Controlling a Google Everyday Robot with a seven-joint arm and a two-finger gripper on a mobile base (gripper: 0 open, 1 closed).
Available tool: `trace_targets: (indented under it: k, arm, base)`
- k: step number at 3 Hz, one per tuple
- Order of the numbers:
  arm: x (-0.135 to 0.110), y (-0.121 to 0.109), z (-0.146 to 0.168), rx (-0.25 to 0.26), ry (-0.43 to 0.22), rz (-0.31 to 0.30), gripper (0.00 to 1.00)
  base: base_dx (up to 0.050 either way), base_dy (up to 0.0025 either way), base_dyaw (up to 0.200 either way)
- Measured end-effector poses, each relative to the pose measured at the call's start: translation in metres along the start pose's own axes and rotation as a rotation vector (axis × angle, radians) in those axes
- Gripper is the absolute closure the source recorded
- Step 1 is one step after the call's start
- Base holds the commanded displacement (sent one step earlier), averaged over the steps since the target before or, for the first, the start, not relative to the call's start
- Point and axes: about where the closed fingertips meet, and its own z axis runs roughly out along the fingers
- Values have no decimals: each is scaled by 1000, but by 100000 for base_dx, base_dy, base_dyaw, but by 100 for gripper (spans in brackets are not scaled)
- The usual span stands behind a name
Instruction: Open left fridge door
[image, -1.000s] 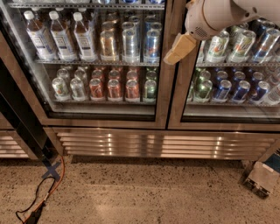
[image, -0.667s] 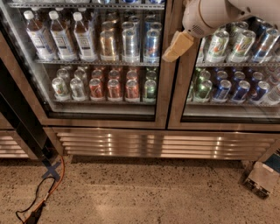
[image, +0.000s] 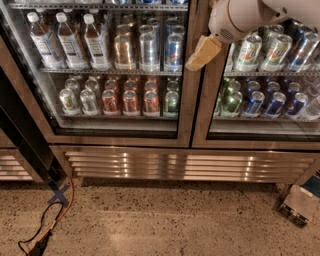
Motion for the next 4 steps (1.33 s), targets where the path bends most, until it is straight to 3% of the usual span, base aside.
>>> trace_targets:
  k: [2,3,4]
  arm:
    - [-2,3,5,-35,-19,4,0]
    - [-15,-1,11,-89,-76,11,0]
    - [-15,-1,11,-89,-76,11,0]
  base:
    - [0,0,0]
    - [0,0,0]
    - [0,0,0]
